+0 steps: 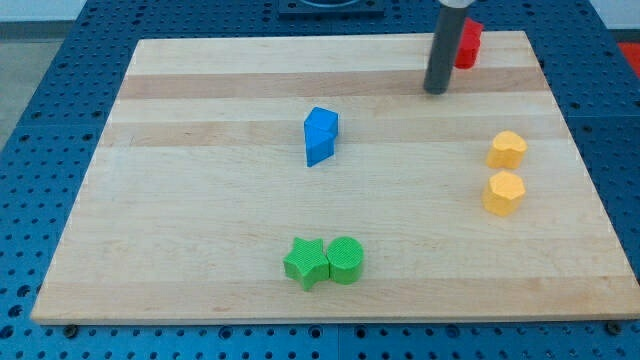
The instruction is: Put the yellow hexagon at the bottom right corner
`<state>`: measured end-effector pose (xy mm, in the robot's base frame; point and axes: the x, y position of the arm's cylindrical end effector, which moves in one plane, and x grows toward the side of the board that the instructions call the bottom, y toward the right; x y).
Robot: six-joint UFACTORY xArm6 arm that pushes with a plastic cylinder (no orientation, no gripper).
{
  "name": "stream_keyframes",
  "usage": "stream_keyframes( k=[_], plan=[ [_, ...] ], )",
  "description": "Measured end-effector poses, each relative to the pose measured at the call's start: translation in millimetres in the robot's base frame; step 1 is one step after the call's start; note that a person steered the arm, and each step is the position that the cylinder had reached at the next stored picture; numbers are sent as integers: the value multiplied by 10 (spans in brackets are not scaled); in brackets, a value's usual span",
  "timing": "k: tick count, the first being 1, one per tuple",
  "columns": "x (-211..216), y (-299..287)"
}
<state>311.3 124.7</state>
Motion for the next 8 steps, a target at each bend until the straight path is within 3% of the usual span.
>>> stream_keyframes(
  k=[2,8],
  plan=[
    [-463,-375],
    [138,-378]
  ],
)
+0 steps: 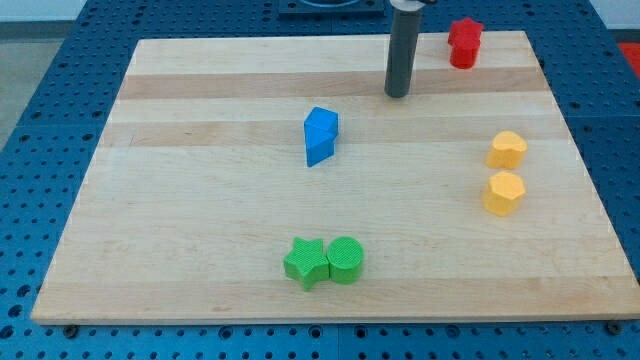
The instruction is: Put the yellow hexagon at the bottom right corner
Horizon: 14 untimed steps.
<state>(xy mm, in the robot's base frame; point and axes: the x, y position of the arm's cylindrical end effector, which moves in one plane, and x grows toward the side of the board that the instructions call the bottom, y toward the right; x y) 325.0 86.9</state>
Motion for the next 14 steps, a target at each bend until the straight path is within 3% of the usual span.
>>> stream_keyframes(
  k=[3,4,14],
  plan=[
    [1162,165],
    [1306,333],
    [1461,1062]
  ],
)
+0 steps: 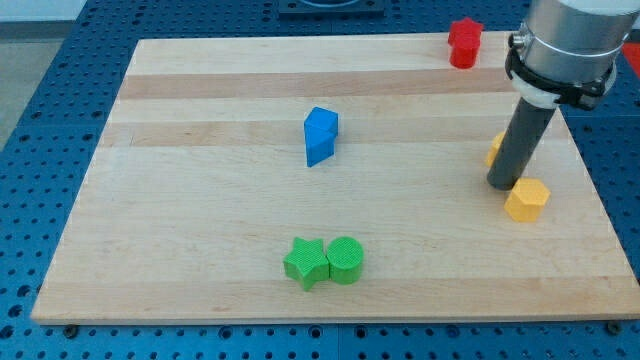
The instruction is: Put the yellow hexagon at the bottom right corner
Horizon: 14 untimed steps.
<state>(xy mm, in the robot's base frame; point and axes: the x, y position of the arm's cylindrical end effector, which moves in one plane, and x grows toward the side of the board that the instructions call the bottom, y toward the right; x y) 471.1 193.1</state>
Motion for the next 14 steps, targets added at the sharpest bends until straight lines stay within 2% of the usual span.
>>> stream_keyframes(
  k=[6,12,14],
  plan=[
    [104,154],
    [819,202],
    [840,67]
  ],
)
